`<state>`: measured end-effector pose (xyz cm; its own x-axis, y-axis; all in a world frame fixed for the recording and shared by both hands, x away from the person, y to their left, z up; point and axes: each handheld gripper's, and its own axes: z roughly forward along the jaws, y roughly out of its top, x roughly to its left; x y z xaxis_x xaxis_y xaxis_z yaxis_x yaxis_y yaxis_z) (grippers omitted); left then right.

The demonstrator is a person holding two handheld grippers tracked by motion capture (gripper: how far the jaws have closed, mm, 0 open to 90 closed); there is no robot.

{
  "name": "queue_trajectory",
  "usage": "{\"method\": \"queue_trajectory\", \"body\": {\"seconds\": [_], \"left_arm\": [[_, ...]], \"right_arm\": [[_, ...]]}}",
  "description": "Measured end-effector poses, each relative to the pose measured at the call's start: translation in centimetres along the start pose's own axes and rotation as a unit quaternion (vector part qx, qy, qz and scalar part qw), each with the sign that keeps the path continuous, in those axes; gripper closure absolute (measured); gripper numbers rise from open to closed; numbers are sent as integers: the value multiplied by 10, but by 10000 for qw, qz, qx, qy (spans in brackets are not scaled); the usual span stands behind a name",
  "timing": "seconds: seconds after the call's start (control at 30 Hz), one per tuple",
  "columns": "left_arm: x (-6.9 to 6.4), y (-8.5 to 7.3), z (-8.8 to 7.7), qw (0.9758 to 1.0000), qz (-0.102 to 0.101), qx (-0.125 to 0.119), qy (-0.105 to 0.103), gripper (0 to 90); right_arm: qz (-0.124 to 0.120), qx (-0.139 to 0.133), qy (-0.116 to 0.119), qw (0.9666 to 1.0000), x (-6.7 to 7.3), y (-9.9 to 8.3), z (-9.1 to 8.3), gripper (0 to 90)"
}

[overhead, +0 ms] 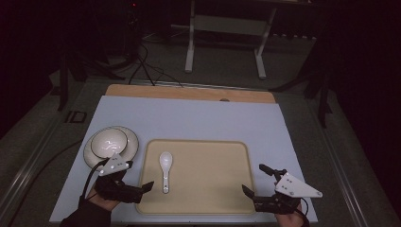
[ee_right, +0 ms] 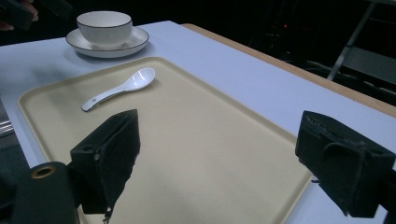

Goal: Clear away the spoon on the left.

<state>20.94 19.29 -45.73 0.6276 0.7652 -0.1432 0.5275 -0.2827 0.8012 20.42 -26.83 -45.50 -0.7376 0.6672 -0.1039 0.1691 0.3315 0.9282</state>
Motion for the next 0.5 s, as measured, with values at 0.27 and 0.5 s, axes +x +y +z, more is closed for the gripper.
{"method": "queue_trajectory", "body": {"seconds": [0.27, 0.5], "left_arm": [[9, -13, -4, 9999, -12, -131, 0, 1], [16, -24, -8, 9998, -29, -190, 12, 2]], "right_arm": [[52, 1, -68, 10000, -2, -1, -1, 139], [16, 42, -90, 9999, -2, -1, 1, 139]]}}
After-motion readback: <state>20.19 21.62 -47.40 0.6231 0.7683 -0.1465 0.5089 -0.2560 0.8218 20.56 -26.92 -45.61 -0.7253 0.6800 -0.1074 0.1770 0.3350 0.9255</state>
